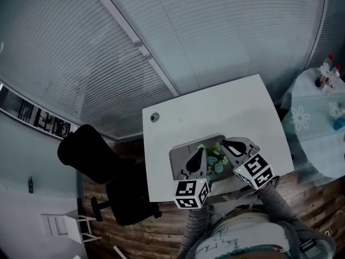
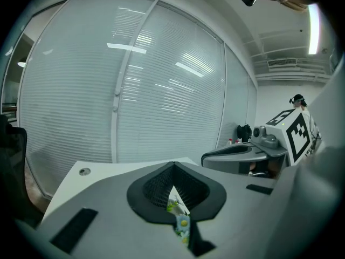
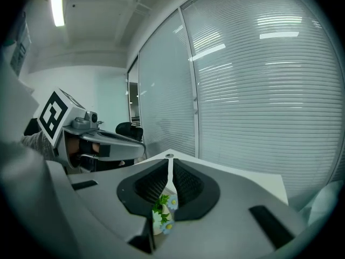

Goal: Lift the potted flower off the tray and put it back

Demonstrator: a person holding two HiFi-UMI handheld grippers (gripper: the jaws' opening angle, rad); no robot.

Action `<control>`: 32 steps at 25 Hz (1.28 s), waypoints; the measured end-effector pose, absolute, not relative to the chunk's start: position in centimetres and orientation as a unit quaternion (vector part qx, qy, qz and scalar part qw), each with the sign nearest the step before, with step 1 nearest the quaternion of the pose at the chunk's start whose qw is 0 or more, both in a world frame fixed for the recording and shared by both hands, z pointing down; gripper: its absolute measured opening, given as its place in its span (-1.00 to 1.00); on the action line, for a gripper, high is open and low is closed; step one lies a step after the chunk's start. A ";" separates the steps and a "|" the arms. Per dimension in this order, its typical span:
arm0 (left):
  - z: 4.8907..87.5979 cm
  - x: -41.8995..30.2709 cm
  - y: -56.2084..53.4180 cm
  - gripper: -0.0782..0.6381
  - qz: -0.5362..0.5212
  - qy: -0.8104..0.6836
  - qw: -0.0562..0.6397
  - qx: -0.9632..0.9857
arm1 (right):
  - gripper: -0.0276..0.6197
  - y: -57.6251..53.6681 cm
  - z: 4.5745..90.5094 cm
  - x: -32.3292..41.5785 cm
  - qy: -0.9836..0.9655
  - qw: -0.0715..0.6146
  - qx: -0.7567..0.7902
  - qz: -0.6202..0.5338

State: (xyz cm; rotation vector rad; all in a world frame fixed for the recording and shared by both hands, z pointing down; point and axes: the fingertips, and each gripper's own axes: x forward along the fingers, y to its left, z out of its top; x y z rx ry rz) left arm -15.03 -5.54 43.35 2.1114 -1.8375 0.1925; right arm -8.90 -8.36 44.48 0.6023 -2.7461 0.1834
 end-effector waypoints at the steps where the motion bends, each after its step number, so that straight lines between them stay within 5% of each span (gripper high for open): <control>1: 43.4 -15.4 -5.7 -0.75 0.069 -0.642 0.167 0.745 | -0.79 -8.7 44.6 -9.0 -0.960 0.162 0.218 0.066; 32: 47.8 -21.6 -6.9 -0.75 0.104 -0.571 0.190 0.792 | -0.79 -11.6 48.5 -9.2 -0.915 0.192 0.336 0.111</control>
